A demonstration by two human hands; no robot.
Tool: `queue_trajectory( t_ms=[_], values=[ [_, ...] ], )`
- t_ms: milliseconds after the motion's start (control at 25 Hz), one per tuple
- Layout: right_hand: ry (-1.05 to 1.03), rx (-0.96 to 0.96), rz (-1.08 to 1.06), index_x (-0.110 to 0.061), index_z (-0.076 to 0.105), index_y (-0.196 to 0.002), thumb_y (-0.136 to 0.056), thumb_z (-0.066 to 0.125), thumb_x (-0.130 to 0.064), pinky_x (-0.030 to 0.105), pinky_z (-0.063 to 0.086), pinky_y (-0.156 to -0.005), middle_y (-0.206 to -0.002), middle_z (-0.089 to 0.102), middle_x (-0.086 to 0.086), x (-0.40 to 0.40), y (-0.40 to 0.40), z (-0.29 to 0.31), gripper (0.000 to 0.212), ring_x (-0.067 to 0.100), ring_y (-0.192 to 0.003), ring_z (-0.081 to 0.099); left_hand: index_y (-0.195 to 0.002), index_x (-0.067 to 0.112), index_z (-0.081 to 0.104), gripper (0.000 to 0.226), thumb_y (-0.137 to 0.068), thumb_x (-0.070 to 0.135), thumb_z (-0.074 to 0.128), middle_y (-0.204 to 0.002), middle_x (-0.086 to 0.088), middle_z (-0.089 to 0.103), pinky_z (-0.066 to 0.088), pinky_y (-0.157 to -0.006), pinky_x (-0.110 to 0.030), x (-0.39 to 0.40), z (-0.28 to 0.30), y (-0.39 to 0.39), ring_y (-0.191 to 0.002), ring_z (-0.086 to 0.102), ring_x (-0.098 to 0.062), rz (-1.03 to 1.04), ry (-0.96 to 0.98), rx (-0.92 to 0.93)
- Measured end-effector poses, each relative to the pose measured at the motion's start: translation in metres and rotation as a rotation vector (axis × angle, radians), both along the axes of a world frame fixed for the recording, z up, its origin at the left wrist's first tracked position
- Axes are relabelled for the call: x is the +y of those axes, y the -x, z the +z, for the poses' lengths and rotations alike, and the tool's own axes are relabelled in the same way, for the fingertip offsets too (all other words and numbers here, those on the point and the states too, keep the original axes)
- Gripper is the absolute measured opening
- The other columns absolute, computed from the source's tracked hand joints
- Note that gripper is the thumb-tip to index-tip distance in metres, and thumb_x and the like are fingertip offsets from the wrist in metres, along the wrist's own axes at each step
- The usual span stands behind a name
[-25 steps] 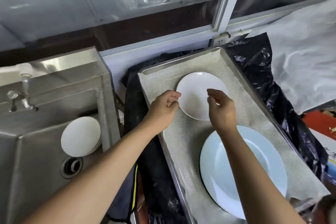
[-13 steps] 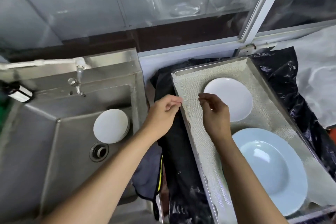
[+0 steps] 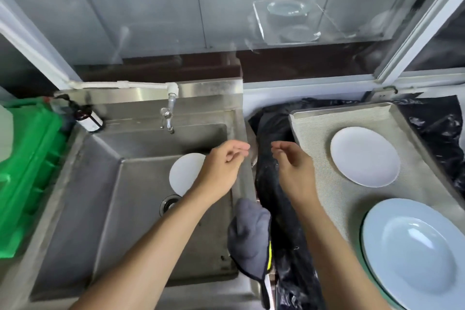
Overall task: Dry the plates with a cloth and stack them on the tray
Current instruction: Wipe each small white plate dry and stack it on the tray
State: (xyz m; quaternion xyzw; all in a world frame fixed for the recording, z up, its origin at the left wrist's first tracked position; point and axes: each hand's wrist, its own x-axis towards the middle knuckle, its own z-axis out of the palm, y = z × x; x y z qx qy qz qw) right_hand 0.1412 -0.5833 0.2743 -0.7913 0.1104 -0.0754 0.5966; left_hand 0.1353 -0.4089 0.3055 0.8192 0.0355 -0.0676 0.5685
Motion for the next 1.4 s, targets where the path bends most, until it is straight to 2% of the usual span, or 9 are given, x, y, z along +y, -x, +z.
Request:
queue_trajectory(
  t_ms=[160, 320, 480, 560, 720, 920, 1160, 1320, 1400],
  values=[
    [0.030, 0.030, -0.011, -0.023, 0.074, -0.101, -0.096, 0.059, -0.013, 0.033, 0.055, -0.077, -0.089, 0.076, -0.009, 0.058, 0.006, -0.003, 0.019, 0.003, -0.074, 0.067, -0.092, 0.044, 0.069, 0.034, -0.094, 0.013, 0.054, -0.095, 0.018, 0.076, 0.054, -0.094, -0.043, 0.063, -0.004, 0.000, -0.102, 0.069, -0.006, 0.029, 0.032, 0.013],
    [0.004, 0.074, -0.042, -0.018, 0.075, -0.103, -0.097, 0.057, -0.009, 0.036, 0.056, -0.091, -0.094, 0.077, -0.006, 0.120, 0.014, -0.010, 0.021, 0.011, -0.093, 0.071, -0.099, 0.033, 0.071, 0.029, -0.097, 0.008, 0.056, -0.097, 0.010, 0.077, 0.052, -0.100, -0.045, 0.131, -0.013, -0.002, -0.098, 0.068, -0.003, 0.044, 0.065, 0.031],
    [0.013, 0.133, -0.107, -0.017, 0.075, -0.103, -0.095, 0.057, -0.007, 0.031, 0.053, -0.087, -0.095, 0.077, -0.005, 0.179, 0.016, -0.035, 0.022, 0.011, -0.094, 0.070, -0.095, 0.029, 0.071, 0.027, -0.097, 0.005, 0.057, -0.103, 0.003, 0.076, 0.051, -0.100, -0.048, 0.193, -0.034, -0.005, -0.106, 0.068, -0.014, 0.027, 0.083, 0.056],
    [0.037, 0.176, -0.125, -0.021, 0.074, -0.103, -0.094, 0.057, -0.008, 0.036, 0.055, -0.088, -0.094, 0.076, -0.005, 0.198, 0.018, -0.050, 0.023, 0.015, -0.094, 0.071, -0.094, 0.029, 0.071, 0.026, -0.097, 0.006, 0.058, -0.104, 0.001, 0.076, 0.051, -0.099, -0.051, 0.215, -0.050, -0.004, -0.107, 0.067, -0.018, 0.032, 0.104, 0.095],
    [0.077, 0.242, -0.123, -0.022, 0.074, -0.105, -0.095, 0.056, -0.009, 0.049, 0.056, -0.090, -0.094, 0.077, -0.004, 0.218, 0.022, -0.078, 0.024, 0.021, -0.093, 0.071, -0.099, 0.025, 0.072, 0.028, -0.098, 0.003, 0.055, -0.100, 0.005, 0.077, 0.052, -0.099, -0.050, 0.244, -0.083, 0.001, -0.104, 0.069, -0.009, 0.024, 0.114, 0.156],
    [0.114, 0.306, -0.093, -0.030, 0.074, -0.099, -0.096, 0.058, -0.012, 0.040, 0.059, -0.083, -0.088, 0.076, -0.013, 0.231, 0.009, -0.134, 0.025, 0.009, -0.085, 0.071, -0.104, 0.027, 0.071, 0.031, -0.098, 0.003, 0.053, -0.099, 0.011, 0.077, 0.052, -0.100, -0.049, 0.270, -0.146, 0.000, -0.105, 0.069, -0.006, 0.056, 0.103, 0.212],
    [0.102, 0.427, -0.067, -0.028, 0.073, -0.107, -0.098, 0.057, -0.014, 0.019, 0.052, -0.070, -0.093, 0.074, -0.014, 0.234, -0.026, -0.228, 0.023, -0.005, -0.081, 0.068, -0.106, 0.026, 0.070, 0.034, -0.098, 0.000, 0.050, -0.102, 0.007, 0.076, 0.052, -0.100, -0.050, 0.278, -0.235, -0.007, -0.104, 0.069, -0.009, 0.160, 0.067, 0.294],
    [0.096, 0.473, -0.066, -0.029, 0.070, -0.116, -0.101, 0.055, -0.016, 0.016, 0.054, -0.064, -0.099, 0.071, -0.014, 0.235, -0.050, -0.287, 0.025, 0.000, -0.080, 0.067, -0.108, 0.027, 0.069, 0.033, -0.097, 0.000, 0.053, -0.106, 0.008, 0.075, 0.054, -0.099, -0.045, 0.278, -0.288, -0.026, -0.103, 0.069, -0.005, 0.214, 0.048, 0.283],
    [0.117, 0.461, -0.104, -0.029, 0.068, -0.121, -0.101, 0.055, -0.018, 0.022, 0.055, -0.069, -0.101, 0.071, -0.011, 0.236, -0.064, -0.311, 0.026, 0.007, -0.081, 0.068, -0.110, 0.029, 0.068, 0.032, -0.097, 0.003, 0.055, -0.111, 0.011, 0.073, 0.054, -0.096, -0.032, 0.277, -0.312, -0.037, -0.104, 0.067, -0.001, 0.227, 0.029, 0.266]
  ],
)
